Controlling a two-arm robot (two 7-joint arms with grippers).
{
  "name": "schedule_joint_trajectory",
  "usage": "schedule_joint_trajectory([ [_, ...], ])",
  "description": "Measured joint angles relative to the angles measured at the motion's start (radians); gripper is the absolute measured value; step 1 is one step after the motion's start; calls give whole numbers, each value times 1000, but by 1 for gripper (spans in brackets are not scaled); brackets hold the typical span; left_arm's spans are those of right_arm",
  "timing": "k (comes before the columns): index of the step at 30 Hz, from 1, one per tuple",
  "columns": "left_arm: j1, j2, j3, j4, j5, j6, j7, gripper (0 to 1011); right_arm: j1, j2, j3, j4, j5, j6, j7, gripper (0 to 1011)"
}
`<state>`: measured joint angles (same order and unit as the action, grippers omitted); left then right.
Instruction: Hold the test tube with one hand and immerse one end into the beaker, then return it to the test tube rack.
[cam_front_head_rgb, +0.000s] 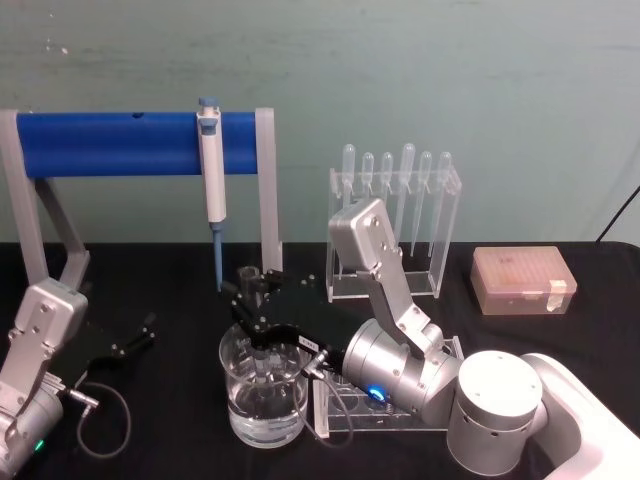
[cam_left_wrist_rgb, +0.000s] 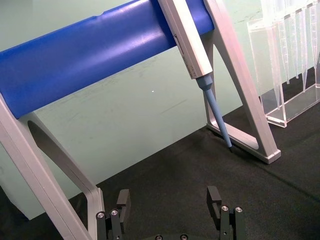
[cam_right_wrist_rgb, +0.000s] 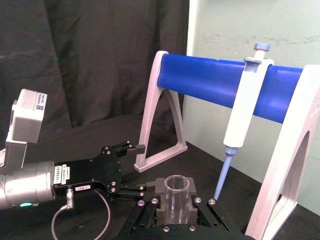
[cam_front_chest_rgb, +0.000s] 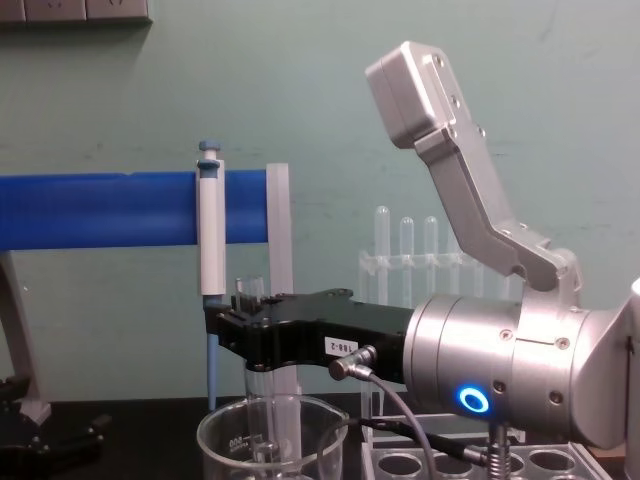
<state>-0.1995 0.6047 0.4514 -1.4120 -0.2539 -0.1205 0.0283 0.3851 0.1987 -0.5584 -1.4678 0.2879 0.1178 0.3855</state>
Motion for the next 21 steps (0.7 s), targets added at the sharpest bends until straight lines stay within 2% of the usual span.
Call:
schedule_joint_trajectory([
  [21, 0, 0, 0, 0, 0, 0, 0, 1000, 0, 0, 0, 0, 0, 0, 0, 223],
])
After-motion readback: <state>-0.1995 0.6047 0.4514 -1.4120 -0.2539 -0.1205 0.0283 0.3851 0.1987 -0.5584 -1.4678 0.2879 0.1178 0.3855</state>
